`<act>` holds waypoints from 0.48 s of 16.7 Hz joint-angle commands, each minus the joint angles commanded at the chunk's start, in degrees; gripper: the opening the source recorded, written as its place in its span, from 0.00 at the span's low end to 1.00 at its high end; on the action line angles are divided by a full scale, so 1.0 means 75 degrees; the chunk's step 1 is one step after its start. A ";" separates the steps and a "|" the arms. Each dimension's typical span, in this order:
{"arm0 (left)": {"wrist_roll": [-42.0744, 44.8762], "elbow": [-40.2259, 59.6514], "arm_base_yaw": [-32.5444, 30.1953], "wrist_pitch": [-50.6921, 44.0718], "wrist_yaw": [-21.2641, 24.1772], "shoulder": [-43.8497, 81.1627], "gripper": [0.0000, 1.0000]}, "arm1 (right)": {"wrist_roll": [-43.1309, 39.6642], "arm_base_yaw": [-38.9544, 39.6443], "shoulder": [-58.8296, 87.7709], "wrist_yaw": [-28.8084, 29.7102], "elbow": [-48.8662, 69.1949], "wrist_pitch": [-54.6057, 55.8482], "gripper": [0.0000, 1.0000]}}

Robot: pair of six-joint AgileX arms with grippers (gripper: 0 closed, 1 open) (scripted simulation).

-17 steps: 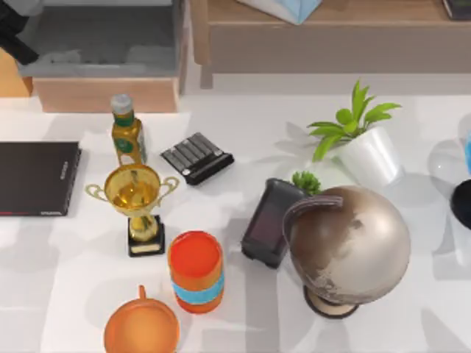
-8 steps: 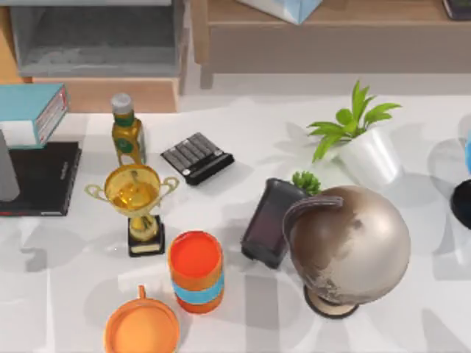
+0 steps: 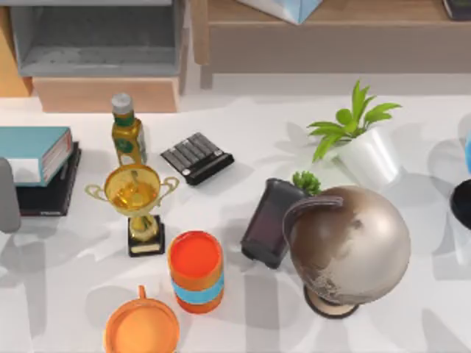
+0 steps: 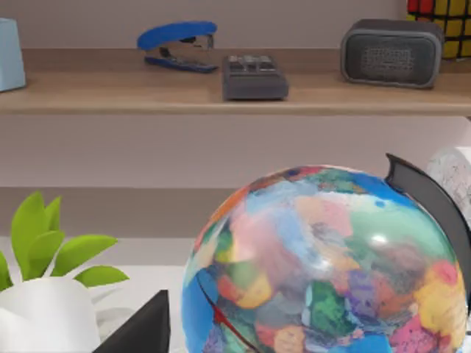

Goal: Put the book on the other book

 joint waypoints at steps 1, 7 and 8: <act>-0.0001 0.0008 -0.0001 0.0009 -0.0002 0.0019 0.00 | 0.0000 0.0000 0.0000 0.0000 0.0000 0.0000 1.00; -0.0020 0.0092 -0.0009 0.0107 -0.0027 0.0224 0.00 | 0.0000 0.0000 0.0000 0.0000 0.0000 0.0000 1.00; -0.0020 0.0092 -0.0009 0.0107 -0.0027 0.0224 0.00 | 0.0000 0.0000 0.0000 0.0000 0.0000 0.0000 1.00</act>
